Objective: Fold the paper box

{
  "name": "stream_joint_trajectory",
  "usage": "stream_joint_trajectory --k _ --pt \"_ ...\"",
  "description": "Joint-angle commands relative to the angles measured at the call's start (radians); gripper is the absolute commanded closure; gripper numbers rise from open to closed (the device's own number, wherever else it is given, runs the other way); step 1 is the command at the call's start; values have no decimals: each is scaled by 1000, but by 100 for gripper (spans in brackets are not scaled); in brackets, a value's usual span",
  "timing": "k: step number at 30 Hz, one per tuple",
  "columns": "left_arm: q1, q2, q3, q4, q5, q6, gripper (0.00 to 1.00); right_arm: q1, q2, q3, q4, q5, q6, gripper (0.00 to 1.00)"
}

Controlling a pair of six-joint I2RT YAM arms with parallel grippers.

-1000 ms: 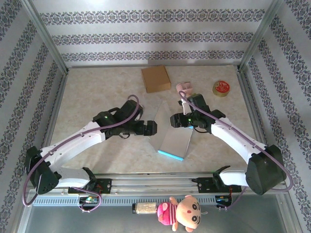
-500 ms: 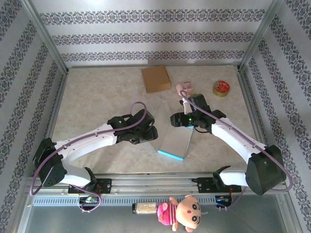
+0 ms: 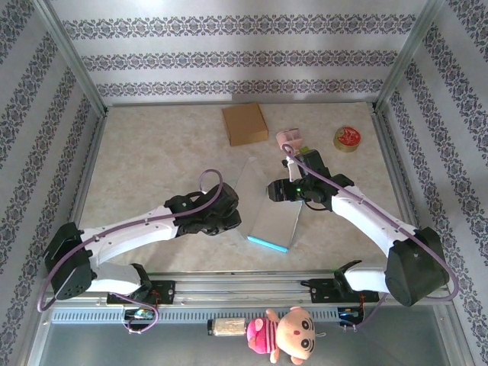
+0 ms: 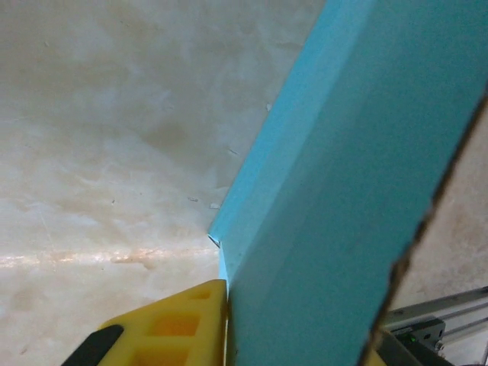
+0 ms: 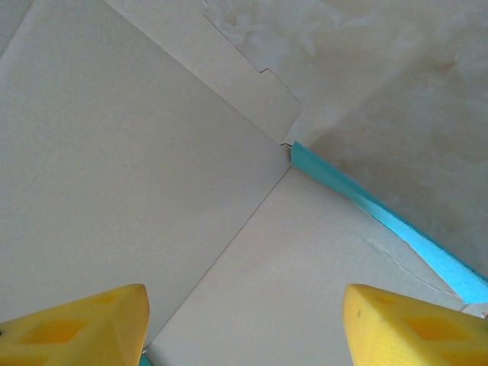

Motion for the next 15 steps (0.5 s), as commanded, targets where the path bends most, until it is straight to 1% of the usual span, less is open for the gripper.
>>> stream_joint_trajectory --k 1,2,5,8,11,13,15 --pt "-8 -40 19 8 -67 57 91 -6 -28 4 -2 0 -15 31" --pt "-1 -45 31 -4 -69 95 93 -10 -35 12 -7 -5 -24 31" --pt "50 -48 84 -56 -45 282 100 -31 -52 56 -31 -7 -60 30" --pt "129 -37 139 -95 16 541 100 -59 -67 94 -12 -5 -87 29" --pt "227 -3 204 -153 118 819 100 -76 -65 129 32 -13 -140 27" --pt "297 34 254 -206 219 1019 100 -80 -46 157 46 -45 -237 26" --pt "347 87 313 -301 302 1214 100 -84 -20 197 30 -98 -354 26"
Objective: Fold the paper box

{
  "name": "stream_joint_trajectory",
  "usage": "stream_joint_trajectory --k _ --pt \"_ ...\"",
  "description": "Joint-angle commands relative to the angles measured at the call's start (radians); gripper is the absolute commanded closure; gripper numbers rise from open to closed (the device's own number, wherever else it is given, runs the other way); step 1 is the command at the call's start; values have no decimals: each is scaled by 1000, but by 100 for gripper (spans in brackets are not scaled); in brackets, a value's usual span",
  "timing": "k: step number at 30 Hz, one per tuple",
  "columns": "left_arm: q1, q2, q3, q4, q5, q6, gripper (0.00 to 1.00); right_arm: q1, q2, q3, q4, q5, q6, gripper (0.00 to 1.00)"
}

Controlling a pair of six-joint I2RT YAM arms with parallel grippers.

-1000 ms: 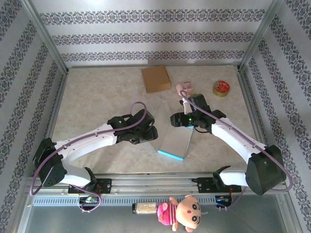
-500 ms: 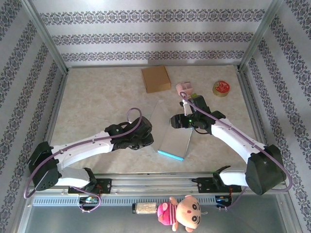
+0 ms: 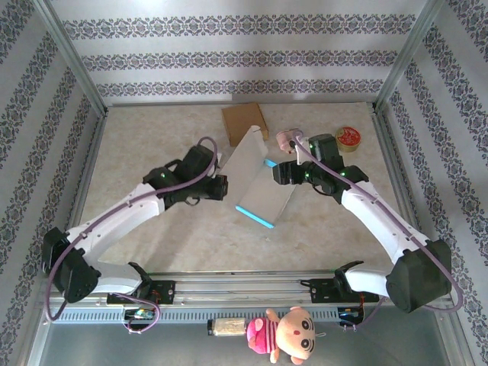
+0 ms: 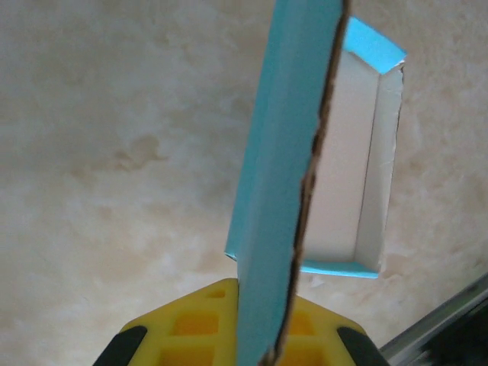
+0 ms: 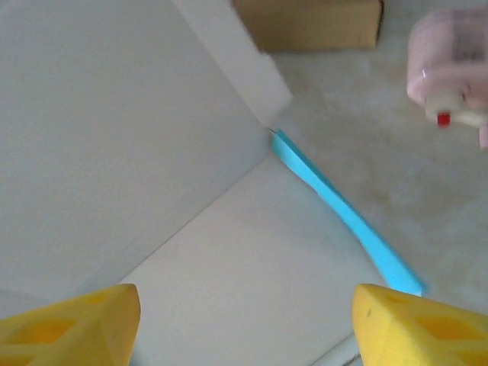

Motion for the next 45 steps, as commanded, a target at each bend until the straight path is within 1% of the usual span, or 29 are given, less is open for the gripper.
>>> stream_joint_trajectory --k 1,3,4,5,6,9,10,13,16,17,19,21,22,24,29,30,34,37,41,43,45 --pt "66 87 99 -215 169 506 100 -6 38 79 3 -85 -222 26" --pt "97 146 158 -305 164 659 100 -18 68 118 -15 -127 -274 26" --pt "120 181 188 -331 159 709 100 -26 88 140 -27 -167 -320 26" --pt "142 208 219 -352 164 740 100 -31 105 159 -43 -200 -372 27" --pt "175 233 256 -379 195 772 100 -32 120 180 -56 -203 -421 27" --pt "254 298 350 -429 290 834 100 -50 153 228 -83 -202 -480 24" --pt "267 320 383 -448 294 855 100 -63 170 254 -105 -207 -494 23" --pt "273 373 452 -485 239 914 100 -85 263 368 -233 -193 -507 21" --pt "288 424 505 -489 209 954 100 -102 397 526 -410 -209 -496 23" --pt "295 440 520 -489 209 960 96 -104 439 576 -452 -215 -489 24" --pt "306 472 555 -487 209 963 81 -110 518 669 -522 -244 -489 27" --pt "313 493 577 -477 196 962 72 -110 577 731 -546 -214 -492 28" --pt "313 500 585 -472 184 962 68 -111 602 755 -555 -205 -503 28" --pt "316 512 600 -464 173 961 66 -117 635 800 -569 -206 -529 30" --pt "321 493 619 -435 193 928 53 -127 701 881 -630 -250 -584 30" --pt "325 472 607 -413 208 909 50 -127 711 892 -648 -261 -598 30" --pt "326 352 520 -289 221 796 45 -127 733 913 -703 -264 -656 32" --pt "326 270 458 -208 176 671 44 -125 762 950 -739 -260 -680 37" --pt "327 188 398 -158 118 528 39 -118 810 1008 -766 -243 -694 47" --pt "329 157 366 -148 106 482 38 -112 836 1035 -780 -250 -694 52" --pt "331 129 335 -144 101 454 36 -110 849 1046 -789 -262 -697 54"
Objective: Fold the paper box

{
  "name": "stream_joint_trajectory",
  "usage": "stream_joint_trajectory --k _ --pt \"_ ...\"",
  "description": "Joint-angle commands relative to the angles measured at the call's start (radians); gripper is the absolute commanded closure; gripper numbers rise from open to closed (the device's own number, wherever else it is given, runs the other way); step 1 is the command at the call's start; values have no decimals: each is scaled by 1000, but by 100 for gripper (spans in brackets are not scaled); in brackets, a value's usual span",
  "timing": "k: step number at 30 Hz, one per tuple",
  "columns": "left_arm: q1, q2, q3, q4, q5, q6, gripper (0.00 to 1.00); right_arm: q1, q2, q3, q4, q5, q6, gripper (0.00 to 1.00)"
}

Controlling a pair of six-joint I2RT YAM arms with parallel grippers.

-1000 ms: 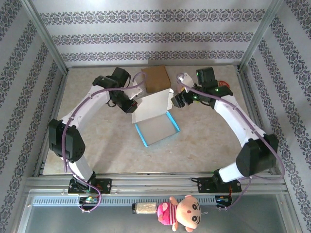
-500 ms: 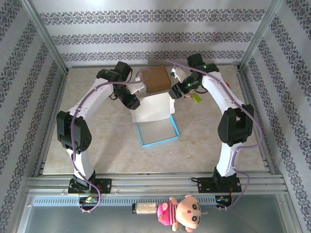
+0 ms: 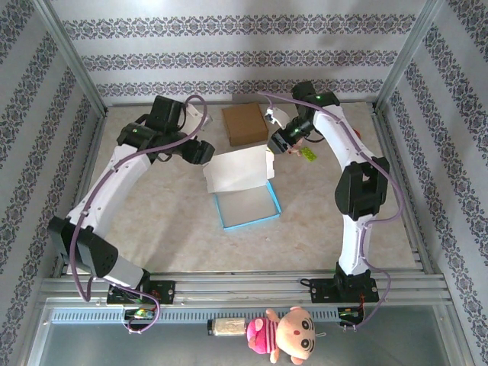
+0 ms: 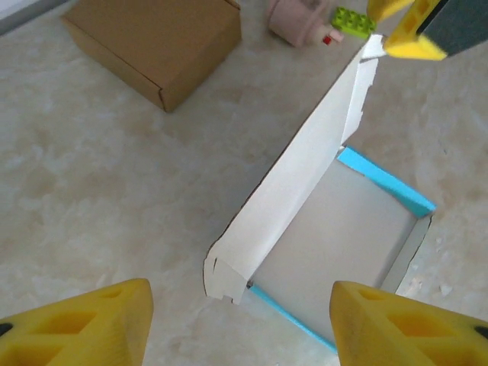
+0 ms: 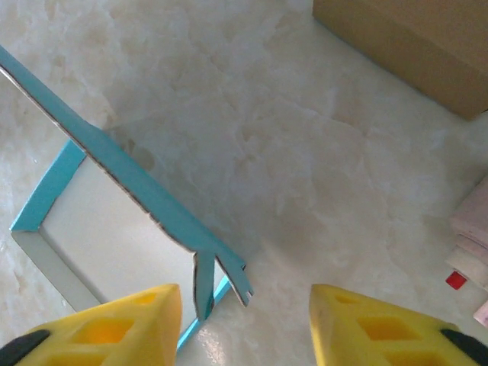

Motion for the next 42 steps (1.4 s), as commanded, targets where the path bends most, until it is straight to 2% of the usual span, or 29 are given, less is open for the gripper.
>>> stream_joint_trajectory --k 1,5,11,22,31,34,37,42 --pt "18 -35 -61 48 -38 -123 33 14 28 34 -52 -32 -28 54" --pt "20 -54 -99 35 -38 -128 27 18 54 57 -63 -59 -34 57" --pt "19 -45 -96 12 -40 -123 26 23 88 81 -108 -81 -61 57" --pt "20 -20 -84 6 -56 -121 23 23 89 63 -130 -82 -79 68" --pt "21 16 -67 -17 -25 -166 16 30 97 72 -127 -65 -77 86" --pt "29 55 -47 -56 -14 -186 16 30 89 69 -121 -49 -79 90" --pt "43 88 -42 -82 3 -188 22 28 79 59 -114 -37 -82 91" --pt "88 110 -60 -67 32 -146 24 30 67 44 -105 -39 -87 92"
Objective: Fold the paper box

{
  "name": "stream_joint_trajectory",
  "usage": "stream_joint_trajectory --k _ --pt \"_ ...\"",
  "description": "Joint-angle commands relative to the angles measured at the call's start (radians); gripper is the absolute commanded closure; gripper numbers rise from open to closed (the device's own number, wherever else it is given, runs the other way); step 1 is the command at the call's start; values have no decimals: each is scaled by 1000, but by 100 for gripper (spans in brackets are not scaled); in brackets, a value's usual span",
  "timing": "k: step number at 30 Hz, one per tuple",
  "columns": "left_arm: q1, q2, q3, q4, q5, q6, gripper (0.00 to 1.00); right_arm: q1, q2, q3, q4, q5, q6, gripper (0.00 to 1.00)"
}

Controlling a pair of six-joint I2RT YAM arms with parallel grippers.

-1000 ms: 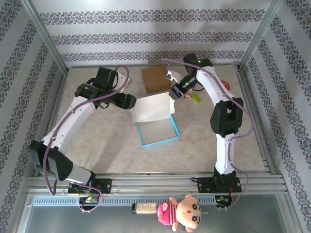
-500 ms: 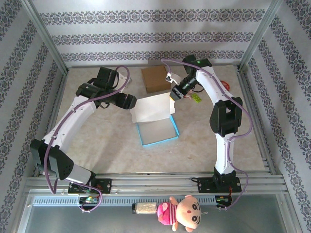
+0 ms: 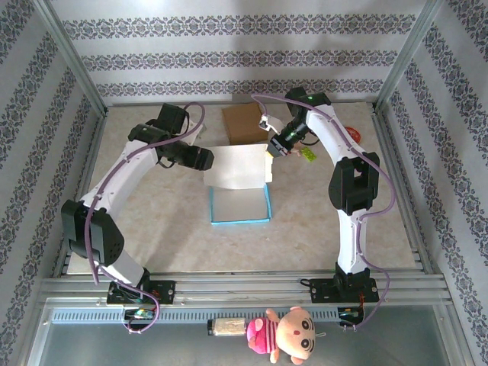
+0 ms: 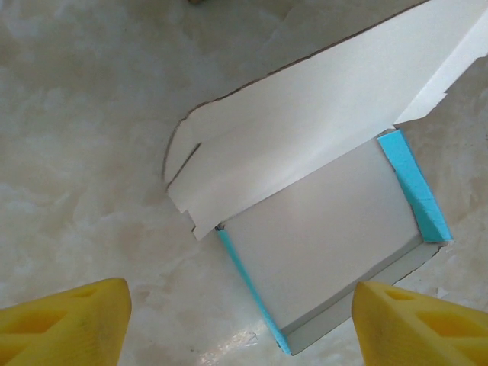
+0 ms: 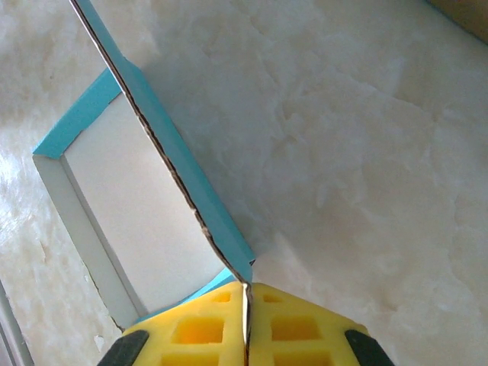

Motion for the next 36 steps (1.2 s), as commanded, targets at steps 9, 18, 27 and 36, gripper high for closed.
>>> stream_joint_trajectory --k 9,18,27,36 --pt "83 121 58 -18 189 214 24 14 -16 -4 -1 6 -21 92" --pt "88 281 192 -65 198 258 45 12 -24 -9 1 4 -23 92" --pt "88 338 245 -160 248 286 62 12 -29 -20 23 21 -4 92" --pt "87 389 300 -242 249 296 69 15 -36 -17 34 34 4 93"
